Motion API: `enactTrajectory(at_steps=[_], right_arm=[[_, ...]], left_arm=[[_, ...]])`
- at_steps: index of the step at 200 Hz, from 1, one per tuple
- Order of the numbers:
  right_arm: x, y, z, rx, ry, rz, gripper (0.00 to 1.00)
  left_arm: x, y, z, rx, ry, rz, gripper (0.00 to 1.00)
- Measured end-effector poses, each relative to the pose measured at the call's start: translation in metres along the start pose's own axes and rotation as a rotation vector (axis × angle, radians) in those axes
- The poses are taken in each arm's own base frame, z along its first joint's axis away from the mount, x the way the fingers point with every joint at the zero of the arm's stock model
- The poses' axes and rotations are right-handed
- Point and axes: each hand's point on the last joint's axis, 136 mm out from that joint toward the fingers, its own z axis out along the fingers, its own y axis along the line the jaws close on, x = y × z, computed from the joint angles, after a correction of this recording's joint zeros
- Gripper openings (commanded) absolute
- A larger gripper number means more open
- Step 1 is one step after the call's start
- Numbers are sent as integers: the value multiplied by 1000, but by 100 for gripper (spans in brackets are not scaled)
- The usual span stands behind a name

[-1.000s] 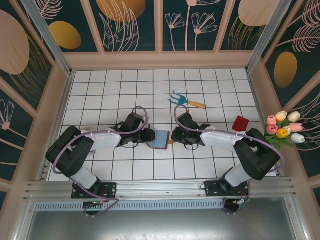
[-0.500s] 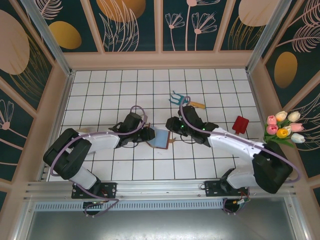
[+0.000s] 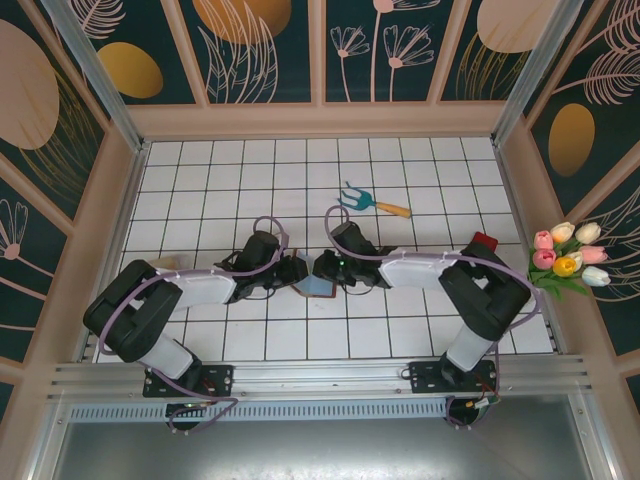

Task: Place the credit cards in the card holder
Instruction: Open the card holder at the center of the table.

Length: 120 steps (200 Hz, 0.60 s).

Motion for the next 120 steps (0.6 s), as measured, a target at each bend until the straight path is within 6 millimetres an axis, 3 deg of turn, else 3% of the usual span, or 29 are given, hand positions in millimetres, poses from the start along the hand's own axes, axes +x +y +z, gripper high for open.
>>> enactTrajectory(at_steps=[13,25,39,55,91,110,120], right_arm=[[1,0,5,17,7,-7,36],[1,-3,8,53,6,-22,45],[-2,-2,10,87,-3,-39,46],[-3,3,16,133,-18,-77,59],[0,14,28,228,-43,-173,66],[-1,17,33,297,-61,-216,67],[-1,17,35,336,-73,-238,69]], left_arm=[[0,4,-2,-14,-14,-6,41],[-2,10,-6,-42,-35,-17,59],[-7,19,-14,-99,-69,-28,63],[-17,20,-30,-142,-131,-24,74],[-62,15,-92,-211,-373,-51,80],[-87,39,-131,-278,-495,-123,81],[-97,53,-150,-313,-550,-163,87]])
